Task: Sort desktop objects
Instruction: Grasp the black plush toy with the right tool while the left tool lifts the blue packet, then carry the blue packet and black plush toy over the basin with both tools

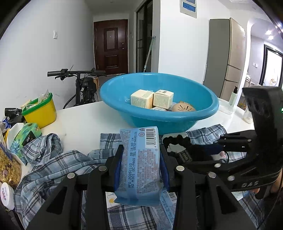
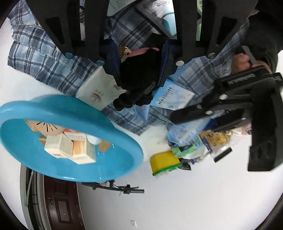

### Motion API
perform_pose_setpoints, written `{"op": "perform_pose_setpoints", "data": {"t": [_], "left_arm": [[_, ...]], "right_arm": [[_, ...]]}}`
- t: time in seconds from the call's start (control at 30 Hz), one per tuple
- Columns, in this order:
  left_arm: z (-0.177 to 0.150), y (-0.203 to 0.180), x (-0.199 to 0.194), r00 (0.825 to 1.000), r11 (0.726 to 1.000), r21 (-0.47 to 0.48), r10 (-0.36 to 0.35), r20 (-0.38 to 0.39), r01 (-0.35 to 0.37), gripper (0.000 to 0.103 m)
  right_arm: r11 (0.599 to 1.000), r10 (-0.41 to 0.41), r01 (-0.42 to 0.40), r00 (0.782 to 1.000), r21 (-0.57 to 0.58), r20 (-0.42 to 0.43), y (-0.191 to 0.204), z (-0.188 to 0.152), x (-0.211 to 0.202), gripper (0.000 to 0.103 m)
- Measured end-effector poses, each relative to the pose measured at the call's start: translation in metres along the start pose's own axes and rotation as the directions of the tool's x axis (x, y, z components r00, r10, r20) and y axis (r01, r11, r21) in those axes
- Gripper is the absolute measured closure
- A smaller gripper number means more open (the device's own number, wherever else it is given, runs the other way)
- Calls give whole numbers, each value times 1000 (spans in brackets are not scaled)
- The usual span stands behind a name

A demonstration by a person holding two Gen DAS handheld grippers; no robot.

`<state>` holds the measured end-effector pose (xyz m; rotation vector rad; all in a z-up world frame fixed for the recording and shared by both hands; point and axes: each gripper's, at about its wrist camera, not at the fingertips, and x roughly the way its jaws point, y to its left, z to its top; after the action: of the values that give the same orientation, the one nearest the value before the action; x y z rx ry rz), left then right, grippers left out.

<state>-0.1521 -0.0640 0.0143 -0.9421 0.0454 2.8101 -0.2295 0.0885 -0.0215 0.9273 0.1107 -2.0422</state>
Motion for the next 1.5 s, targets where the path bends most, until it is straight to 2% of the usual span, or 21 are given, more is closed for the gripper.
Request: {"op": "perform_pose_setpoints", "data": {"t": [0.3,0.53,0.8,0.87,0.97,1.07,1.13,1.27,1.5], "left_arm": [[3,6,-10,1000,1000,-31,0,26,1,64],[3,3,-14,999,1000,-22,-1,37,2,64],[3,10,-10,999,999,-44,23,34,-22,64],[2,11,-9,999,998,-47,34,35,-32,64],[2,14,-7,998,997,-58,54,37,-52,64],[2,17,-9,996,996,-62,73,48,-70,64],[2,16,-11,996,996,-60,73,58,-69,64],[2,11,-14,992,995,-42,97,76,-94,64],[4,-1,-17,992,996,-1,95,83,-95,64]], "right_arm": [[996,72,-68,993,-49,96,20,17,-33,66],[998,-5,16,984,-62,180,19,51,-70,66],[980,-142,174,948,-92,283,8,116,-118,66],[971,-183,219,941,-99,283,1,127,-119,66],[945,-280,314,920,-87,274,-16,133,-109,66],[962,-260,272,935,-18,242,-47,130,-94,66],[957,-287,290,935,14,211,-62,122,-84,66],[957,-290,287,943,40,166,-82,117,-68,66],[967,-254,248,953,56,167,-91,111,-68,66]]}}
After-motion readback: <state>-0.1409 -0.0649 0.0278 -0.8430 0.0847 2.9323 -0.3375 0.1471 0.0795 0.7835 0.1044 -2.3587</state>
